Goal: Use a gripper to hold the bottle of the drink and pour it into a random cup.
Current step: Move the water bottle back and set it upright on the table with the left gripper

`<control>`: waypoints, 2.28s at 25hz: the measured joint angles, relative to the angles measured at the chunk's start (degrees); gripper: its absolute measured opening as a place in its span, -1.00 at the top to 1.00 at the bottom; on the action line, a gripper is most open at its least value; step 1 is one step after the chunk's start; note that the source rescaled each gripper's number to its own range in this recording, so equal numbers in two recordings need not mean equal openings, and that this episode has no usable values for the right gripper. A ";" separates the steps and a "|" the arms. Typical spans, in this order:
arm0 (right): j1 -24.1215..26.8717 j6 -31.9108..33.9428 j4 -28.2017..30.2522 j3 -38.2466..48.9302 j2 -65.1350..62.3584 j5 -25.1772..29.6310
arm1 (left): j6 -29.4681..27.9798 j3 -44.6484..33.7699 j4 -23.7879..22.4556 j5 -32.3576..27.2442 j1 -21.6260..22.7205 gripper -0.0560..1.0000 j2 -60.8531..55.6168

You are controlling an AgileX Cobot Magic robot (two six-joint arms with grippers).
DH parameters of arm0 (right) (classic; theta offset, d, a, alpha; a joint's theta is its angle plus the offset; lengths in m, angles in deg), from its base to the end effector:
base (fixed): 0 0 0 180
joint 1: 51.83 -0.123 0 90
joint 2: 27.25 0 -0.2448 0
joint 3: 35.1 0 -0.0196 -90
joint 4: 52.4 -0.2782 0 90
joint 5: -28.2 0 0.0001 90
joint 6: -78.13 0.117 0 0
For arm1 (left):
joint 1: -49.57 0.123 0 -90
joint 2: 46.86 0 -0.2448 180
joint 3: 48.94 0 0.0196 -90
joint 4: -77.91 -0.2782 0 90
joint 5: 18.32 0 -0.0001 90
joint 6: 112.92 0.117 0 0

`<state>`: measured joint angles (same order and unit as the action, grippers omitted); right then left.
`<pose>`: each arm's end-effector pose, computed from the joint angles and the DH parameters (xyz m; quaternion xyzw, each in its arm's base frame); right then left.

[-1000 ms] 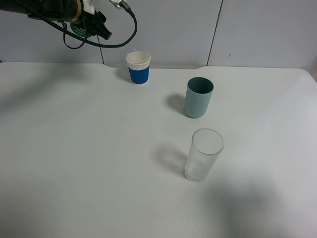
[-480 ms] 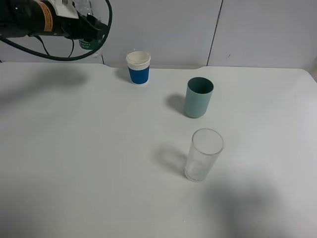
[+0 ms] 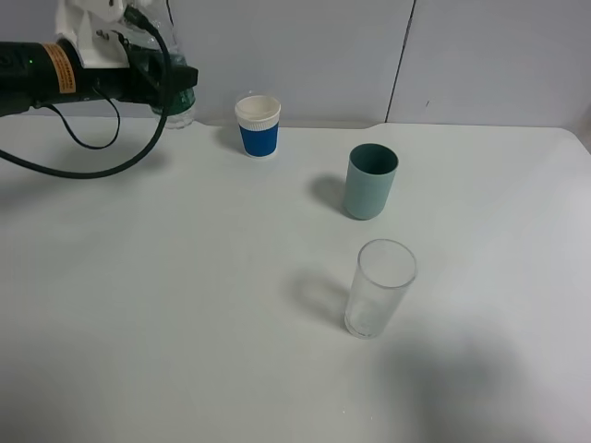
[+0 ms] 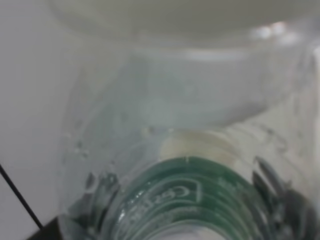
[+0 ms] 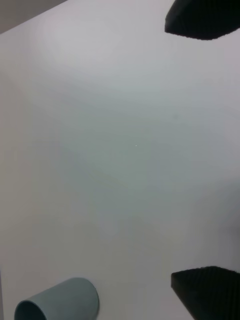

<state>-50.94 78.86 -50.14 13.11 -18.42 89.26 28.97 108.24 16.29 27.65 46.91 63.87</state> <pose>0.0839 -0.0053 0.2732 0.0128 0.8574 -0.0204 0.5142 0.3845 -0.0919 0.1474 0.3069 0.7221 -0.2140 0.5819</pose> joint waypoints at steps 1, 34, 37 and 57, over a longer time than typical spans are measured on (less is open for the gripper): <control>0.00 0.00 0.00 0.00 0.00 0.00 | 1.36 -1.05 0.26 1.05 0.43 0.75 0.00; 0.00 0.00 0.00 0.00 0.00 0.00 | 24.09 -18.88 31.61 16.75 1.97 0.75 12.30; 0.00 0.00 0.00 0.00 0.00 0.00 | 25.45 -18.88 31.73 17.14 1.97 0.75 13.67; 0.00 0.00 0.00 0.00 0.00 0.00 | 32.25 -18.88 31.73 16.26 1.97 0.75 14.12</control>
<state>-50.94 78.86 -50.14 13.11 -18.42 89.26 61.22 89.36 48.03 43.91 48.88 77.99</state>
